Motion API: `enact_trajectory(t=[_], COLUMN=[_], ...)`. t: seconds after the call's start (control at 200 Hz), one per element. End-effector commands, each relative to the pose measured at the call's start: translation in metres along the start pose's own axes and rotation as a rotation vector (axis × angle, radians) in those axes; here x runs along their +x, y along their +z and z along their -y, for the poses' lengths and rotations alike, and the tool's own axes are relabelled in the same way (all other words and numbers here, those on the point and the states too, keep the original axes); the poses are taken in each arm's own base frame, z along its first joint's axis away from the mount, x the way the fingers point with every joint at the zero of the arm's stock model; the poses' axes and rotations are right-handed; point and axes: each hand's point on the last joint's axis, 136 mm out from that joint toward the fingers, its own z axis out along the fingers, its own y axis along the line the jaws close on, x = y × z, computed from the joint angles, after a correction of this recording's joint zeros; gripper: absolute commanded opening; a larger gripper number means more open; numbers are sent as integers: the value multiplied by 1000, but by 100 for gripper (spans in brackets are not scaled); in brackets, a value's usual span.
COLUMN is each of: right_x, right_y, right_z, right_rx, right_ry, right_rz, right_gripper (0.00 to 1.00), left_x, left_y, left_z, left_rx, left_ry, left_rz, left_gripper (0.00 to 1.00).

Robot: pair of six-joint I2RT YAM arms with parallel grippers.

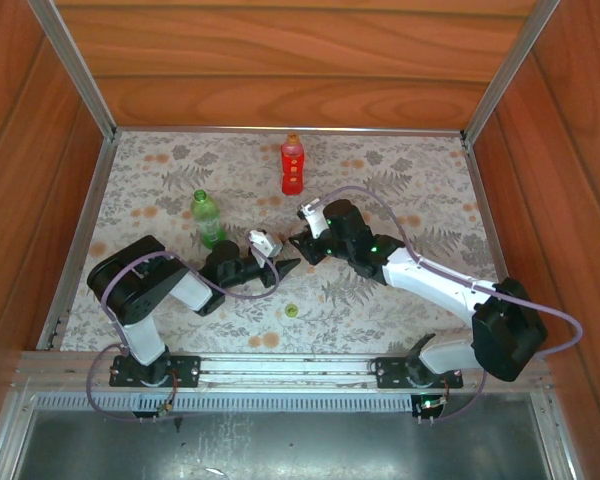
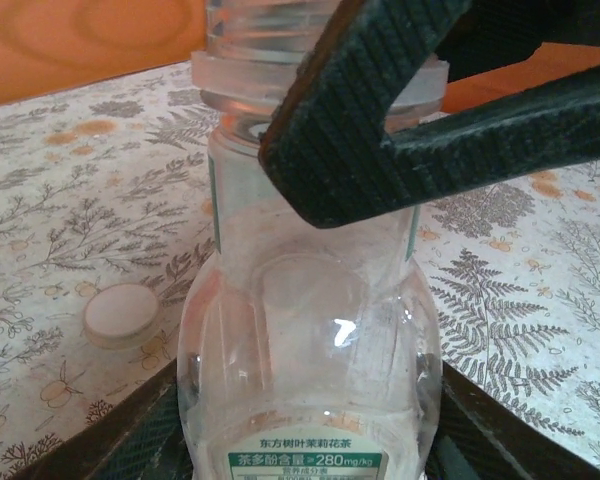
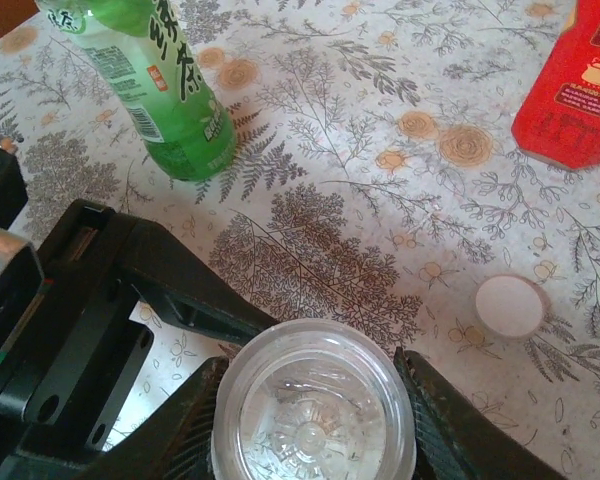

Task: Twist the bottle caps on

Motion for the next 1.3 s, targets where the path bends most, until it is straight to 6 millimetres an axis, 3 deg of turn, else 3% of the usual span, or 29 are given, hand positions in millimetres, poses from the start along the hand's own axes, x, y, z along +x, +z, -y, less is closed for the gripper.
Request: enact_trajectory(t=[0.0,0.12,0.455,0.77,0.889,1.099,1.204,1.294], right_x=[-7,-4,6,5,0,-24,-40,-47], right_y=[2,4,14,10,7,-18,-39,-49], right_z=[1,0,-7,-10,-13,-21,-19,-4], right_rx=[27,57,56,51,40,8,23,89], right_ry=[-21,-58,-94,-92,-91,-71,-52,-9], right_rz=[10,-6,-25,-22,-8,100,208,277], right_gripper=[37,37,37,38,44,69,72,72], left_x=[-12,-12,-9,-6,-4,1,2,3], left_y=[3,4,7,8,7,3,-4,-13], left_z=[-2,-3,-6,-5,-5,-7,-9,-9], left_rx=[7,0,-8,1,1,-19,-31,-39], left_ry=[15,12,15,20,21,41,54,63], left_rz=[45,46,44,37,33,21,19,15], left_gripper=[62,69,74,59,58,57,56,56])
